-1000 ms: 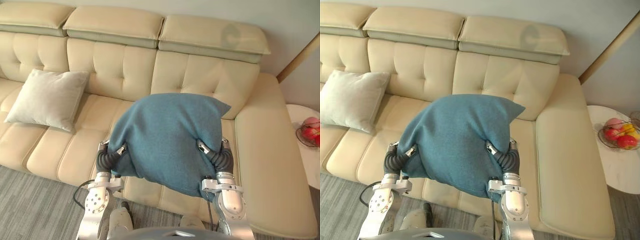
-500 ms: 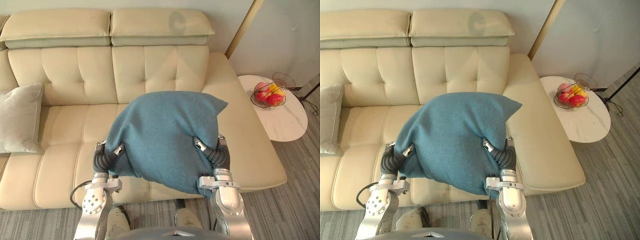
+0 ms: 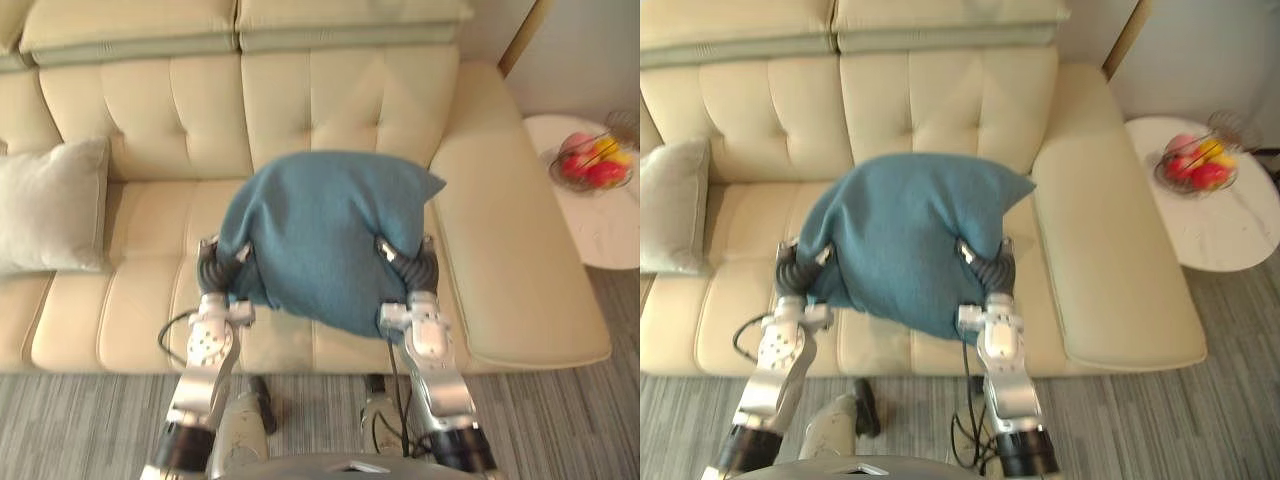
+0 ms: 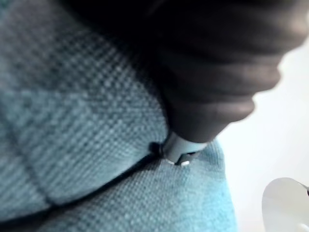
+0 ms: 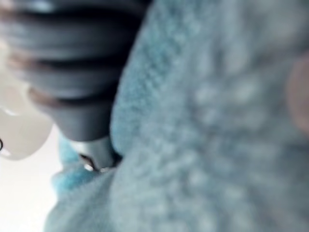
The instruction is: Pick up cushions and gather them together orderly.
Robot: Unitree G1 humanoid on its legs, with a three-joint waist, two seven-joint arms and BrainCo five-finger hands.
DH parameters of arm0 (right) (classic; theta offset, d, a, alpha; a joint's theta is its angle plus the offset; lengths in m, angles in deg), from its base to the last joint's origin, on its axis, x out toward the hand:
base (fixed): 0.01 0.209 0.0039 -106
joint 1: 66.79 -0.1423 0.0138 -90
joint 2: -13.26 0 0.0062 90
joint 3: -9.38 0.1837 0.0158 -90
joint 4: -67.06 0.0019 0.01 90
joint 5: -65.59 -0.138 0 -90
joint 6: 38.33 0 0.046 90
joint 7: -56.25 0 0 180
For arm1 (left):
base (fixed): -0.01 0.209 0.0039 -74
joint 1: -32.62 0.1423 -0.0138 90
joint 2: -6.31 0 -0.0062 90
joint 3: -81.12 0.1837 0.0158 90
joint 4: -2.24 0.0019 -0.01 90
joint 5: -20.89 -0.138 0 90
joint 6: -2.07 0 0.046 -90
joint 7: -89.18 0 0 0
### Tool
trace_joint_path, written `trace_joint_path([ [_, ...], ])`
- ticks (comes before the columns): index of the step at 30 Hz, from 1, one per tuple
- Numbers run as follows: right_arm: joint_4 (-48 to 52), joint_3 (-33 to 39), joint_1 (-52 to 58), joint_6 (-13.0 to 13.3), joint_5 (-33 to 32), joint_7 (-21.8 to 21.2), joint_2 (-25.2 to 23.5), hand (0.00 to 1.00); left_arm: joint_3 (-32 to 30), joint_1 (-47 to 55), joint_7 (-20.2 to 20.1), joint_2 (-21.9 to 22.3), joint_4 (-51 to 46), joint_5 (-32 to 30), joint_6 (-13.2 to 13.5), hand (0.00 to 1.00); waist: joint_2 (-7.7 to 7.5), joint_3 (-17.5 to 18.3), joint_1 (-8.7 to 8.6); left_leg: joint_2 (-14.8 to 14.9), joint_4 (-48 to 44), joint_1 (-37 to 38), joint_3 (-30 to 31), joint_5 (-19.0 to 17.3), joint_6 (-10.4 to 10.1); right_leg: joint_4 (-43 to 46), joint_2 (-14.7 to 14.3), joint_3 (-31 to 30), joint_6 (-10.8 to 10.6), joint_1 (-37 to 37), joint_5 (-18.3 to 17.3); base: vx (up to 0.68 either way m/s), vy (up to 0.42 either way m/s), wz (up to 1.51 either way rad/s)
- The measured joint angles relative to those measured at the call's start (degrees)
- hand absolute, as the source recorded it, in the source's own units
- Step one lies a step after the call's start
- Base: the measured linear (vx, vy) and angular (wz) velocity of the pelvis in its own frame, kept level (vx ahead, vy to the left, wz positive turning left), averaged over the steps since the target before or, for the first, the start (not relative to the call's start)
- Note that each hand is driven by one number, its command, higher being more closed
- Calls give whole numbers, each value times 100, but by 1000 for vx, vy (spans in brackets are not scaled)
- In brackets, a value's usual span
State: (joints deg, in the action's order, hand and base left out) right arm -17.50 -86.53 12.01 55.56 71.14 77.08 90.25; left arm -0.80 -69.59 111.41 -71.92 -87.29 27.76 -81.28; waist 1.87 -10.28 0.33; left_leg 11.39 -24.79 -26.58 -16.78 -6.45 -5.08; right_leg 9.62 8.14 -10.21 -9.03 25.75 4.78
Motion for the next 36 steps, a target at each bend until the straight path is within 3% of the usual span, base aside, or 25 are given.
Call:
trace_joint_path([
  [6,-284,489,-2852,-158,625,1114,439,100,18,-3173,817,-729,643,-30,-15,100,0,-648,0,-153,525,-793,143,650,21,12,29,47,129,930,345,-177,-81,17],
  [10,-960,823,-4849,-156,834,1596,924,100,-61,-5281,1089,-1123,1319,-107,38,100,52,-964,-44,-273,1514,-1167,373,1502,-22,-311,-12,227,40,1488,721,-65,-63,19],
  [11,-1062,861,-5030,-148,835,1625,957,0,-88,-5463,1106,-1129,1422,-126,57,100,65,-1015,-55,-272,1608,-1173,390,1590,-12,-308,-17,260,51,1539,765,-31,-56,10],
  [12,-1348,921,-5358,-146,836,1702,1004,0,-150,-5749,1121,-1122,1640,-154,79,0,78,-1035,-99,-272,1749,-1256,423,1688,-28,-296,-29,305,54,1665,767,-30,-73,8],
  [16,-2265,1165,-6194,-288,708,1737,1316,0,-421,-6346,1164,-939,2212,-152,78,0,90,-1051,-108,-279,2312,-1611,452,2087,-37,-287,-76,371,84,2233,796,-2,-75,7],
  [18,-2519,1229,-6336,-313,490,1729,1420,0,-508,-6349,1212,-840,2356,-143,67,0,167,-1143,-99,-278,2437,-1667,556,2164,-51,-287,-78,480,86,2279,793,31,-42,15],
  [20,-2686,1337,-6448,-317,-22,1718,1602,0,-563,-6384,1238,-669,2401,-90,62,0,182,-1169,-1,-280,2605,-1924,597,2302,-55,-205,-84,563,107,2607,760,17,-22,14],
  [24,-3120,1336,-6743,-329,-537,1620,1822,0,-681,-6331,1222,-486,2402,85,61,0,189,-1236,17,-283,2800,-2283,660,2519,-85,17,-85,657,141,3074,700,7,7,12],
  [31,-3251,1460,-6408,-408,-1752,1417,1704,0,-791,-5505,1059,187,2402,370,60,0,178,-1287,-2,-226,2837,-2557,711,2494,-163,317,-139,716,167,3443,560,1,9,4],
  [36,-3111,1769,-6143,-133,-2349,1332,1527,0,-741,-5266,752,380,2436,486,54,0,177,-1287,-16,-229,2787,-2542,632,2487,-168,615,-145,627,182,3593,376,5,-18,-1],
])
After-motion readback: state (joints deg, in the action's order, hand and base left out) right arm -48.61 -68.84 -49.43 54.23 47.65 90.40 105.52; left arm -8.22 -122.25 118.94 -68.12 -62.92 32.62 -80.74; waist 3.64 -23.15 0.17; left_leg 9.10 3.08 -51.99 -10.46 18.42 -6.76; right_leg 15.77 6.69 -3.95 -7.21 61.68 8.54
